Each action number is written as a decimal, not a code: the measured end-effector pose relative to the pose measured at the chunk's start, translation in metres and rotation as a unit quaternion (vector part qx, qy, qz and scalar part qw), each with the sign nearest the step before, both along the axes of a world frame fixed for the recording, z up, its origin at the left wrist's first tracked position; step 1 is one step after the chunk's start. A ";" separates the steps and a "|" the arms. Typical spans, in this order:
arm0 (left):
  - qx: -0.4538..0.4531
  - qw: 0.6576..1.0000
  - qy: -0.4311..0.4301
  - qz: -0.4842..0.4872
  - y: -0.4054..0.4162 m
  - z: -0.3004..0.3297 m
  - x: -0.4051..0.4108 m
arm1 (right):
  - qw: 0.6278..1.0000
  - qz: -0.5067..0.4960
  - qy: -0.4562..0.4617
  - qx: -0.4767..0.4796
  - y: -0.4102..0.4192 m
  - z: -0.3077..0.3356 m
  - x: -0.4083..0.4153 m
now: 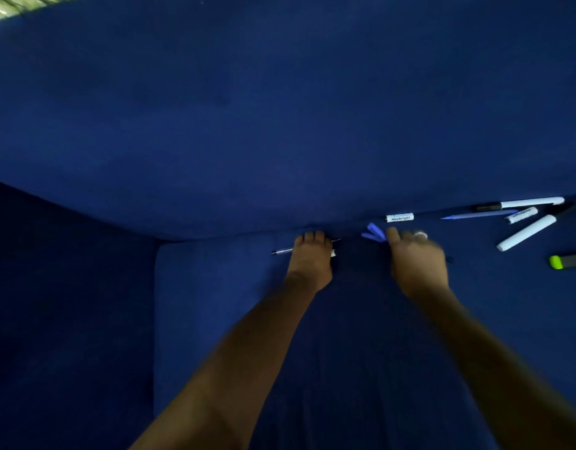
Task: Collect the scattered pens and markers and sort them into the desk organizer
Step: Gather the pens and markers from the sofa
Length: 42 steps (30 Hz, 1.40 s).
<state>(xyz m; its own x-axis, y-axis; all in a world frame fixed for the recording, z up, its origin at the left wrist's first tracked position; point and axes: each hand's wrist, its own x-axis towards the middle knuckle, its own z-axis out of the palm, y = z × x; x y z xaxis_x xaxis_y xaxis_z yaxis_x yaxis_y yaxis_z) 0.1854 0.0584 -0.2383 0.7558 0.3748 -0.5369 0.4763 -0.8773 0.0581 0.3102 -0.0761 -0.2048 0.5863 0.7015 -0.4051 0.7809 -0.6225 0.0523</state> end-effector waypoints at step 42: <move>-0.557 0.731 -0.094 0.383 -0.171 0.213 0.007 | 0.497 -0.622 0.453 0.401 -0.145 0.196 -0.065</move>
<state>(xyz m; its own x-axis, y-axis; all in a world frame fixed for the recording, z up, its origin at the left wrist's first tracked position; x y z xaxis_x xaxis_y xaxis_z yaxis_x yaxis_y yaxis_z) 0.1923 -0.1128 -0.0258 0.6527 0.1364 -0.7452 0.6953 0.2827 0.6608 0.2452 -0.2210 -0.0086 0.6009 0.1726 -0.7805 -0.7570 -0.1909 -0.6250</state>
